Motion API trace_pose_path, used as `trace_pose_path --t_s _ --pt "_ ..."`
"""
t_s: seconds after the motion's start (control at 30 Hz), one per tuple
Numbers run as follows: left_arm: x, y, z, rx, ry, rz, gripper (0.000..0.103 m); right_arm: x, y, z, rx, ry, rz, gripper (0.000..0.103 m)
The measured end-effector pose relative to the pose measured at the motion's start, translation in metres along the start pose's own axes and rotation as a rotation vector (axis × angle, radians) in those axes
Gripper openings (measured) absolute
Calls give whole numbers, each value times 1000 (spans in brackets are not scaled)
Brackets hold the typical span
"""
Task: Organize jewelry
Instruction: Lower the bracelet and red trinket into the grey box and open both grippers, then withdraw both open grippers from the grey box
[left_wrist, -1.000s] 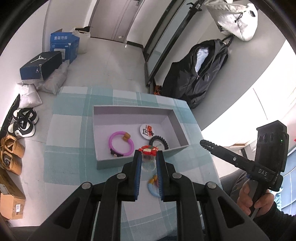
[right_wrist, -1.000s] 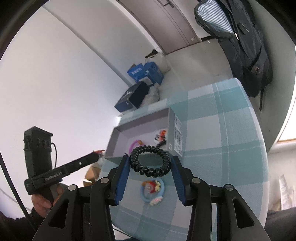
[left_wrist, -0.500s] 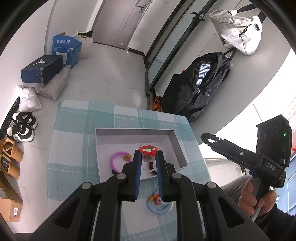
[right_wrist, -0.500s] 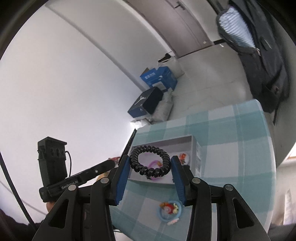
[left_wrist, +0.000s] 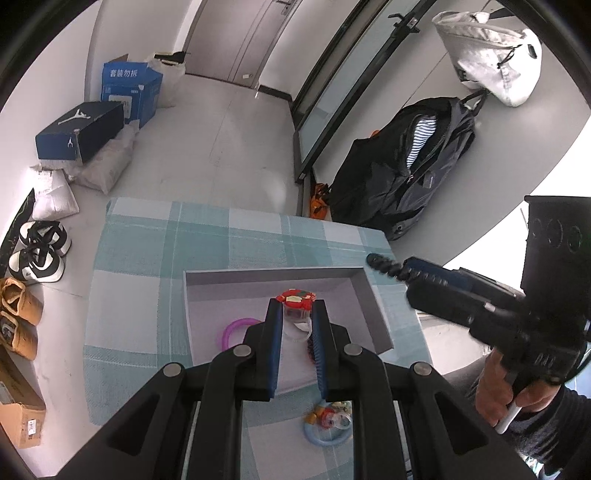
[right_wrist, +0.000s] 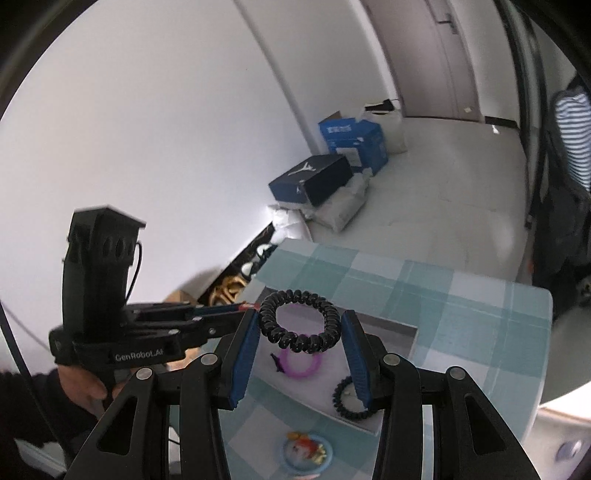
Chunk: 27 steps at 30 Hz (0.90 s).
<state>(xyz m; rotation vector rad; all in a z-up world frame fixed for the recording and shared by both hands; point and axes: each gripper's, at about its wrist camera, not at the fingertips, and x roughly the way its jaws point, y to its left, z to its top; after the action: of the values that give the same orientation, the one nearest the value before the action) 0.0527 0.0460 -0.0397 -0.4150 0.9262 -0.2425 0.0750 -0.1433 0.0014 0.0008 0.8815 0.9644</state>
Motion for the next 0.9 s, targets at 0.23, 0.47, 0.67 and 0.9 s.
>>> trace_pose_path --t_s 0.23,0.47,0.67,0.9 --pt "17 2 3 -7 47 8 11 24 -20 -5 45 60 -4 44" --pt "26 8 6 -32 76 -4 11 33 -39 -3 126 83 24 44" --pt "30 17 9 -109 96 -36 12 38 -49 -5 207 118 66 49" --pt "21 36 10 -262 75 -104 64 22 -57 -8 254 75 58 79"
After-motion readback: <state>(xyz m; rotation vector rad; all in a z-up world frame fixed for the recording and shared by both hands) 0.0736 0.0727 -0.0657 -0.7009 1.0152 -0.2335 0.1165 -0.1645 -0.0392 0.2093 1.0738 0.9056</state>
